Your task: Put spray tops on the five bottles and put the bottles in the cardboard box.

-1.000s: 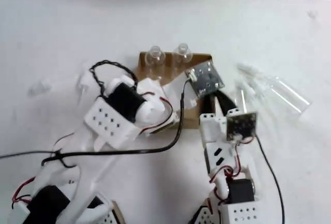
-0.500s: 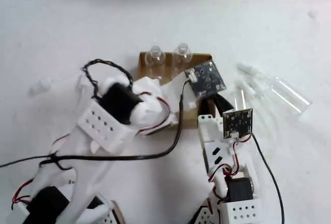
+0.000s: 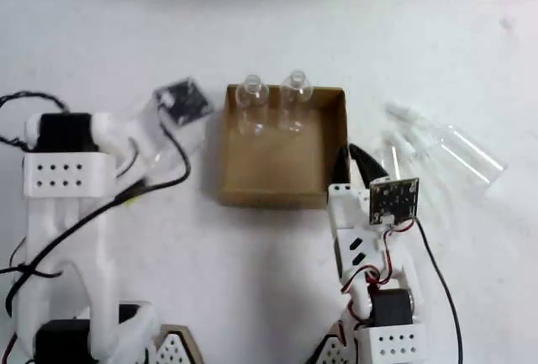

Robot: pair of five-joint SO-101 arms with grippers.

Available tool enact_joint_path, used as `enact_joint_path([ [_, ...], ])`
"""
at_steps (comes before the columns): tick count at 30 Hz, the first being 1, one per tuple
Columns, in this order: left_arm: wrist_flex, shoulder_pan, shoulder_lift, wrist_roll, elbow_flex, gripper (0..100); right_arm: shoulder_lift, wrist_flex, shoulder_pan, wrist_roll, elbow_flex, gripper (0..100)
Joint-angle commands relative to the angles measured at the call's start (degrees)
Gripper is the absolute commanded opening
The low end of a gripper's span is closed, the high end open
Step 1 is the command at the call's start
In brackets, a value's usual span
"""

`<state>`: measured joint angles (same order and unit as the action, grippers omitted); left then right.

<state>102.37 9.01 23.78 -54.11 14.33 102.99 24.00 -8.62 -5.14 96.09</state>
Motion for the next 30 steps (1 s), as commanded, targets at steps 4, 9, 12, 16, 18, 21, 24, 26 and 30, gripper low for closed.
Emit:
enact_joint_path([
  [4, -0.26, 14.90, 1.71, -34.11, 9.32, 2, 0.13, -2.42, 0.48, -0.70, 0.70, 1.8],
  [9, -7.21, 14.46, 1.63, -38.42, 14.51, 2, 0.13, -2.42, 0.48, -0.70, 0.70, 1.8],
  [12, -8.53, 13.93, 1.63, -38.51, 15.91, 2, 0.13, -2.33, 0.48, -0.70, 0.70, 1.8],
  [16, -8.53, 14.02, 1.71, -38.42, 15.91, 2, 0.13, -2.33, 0.48, -1.49, 0.70, 1.8],
  [18, -8.53, 14.11, 1.71, -38.33, 16.00, 3, 0.04, -2.33, 0.22, -4.40, 0.70, 1.7],
  [21, -9.14, 14.11, 1.71, -34.29, 16.18, 13, 0.04, -2.33, 0.04, -5.63, 0.70, 1.7],
  [24, -10.55, 14.11, 1.71, -33.05, 16.26, 23, 0.04, -2.33, 0.04, -5.71, 0.70, 1.7],
  [26, -10.73, 14.11, 1.80, -33.14, 16.26, 23, 0.04, -2.33, 0.04, -5.71, 0.70, 1.7],
  [30, -10.90, 14.64, 2.24, -33.14, 15.56, 19, 0.04, -2.33, 0.04, -5.89, 0.70, 1.7],
])
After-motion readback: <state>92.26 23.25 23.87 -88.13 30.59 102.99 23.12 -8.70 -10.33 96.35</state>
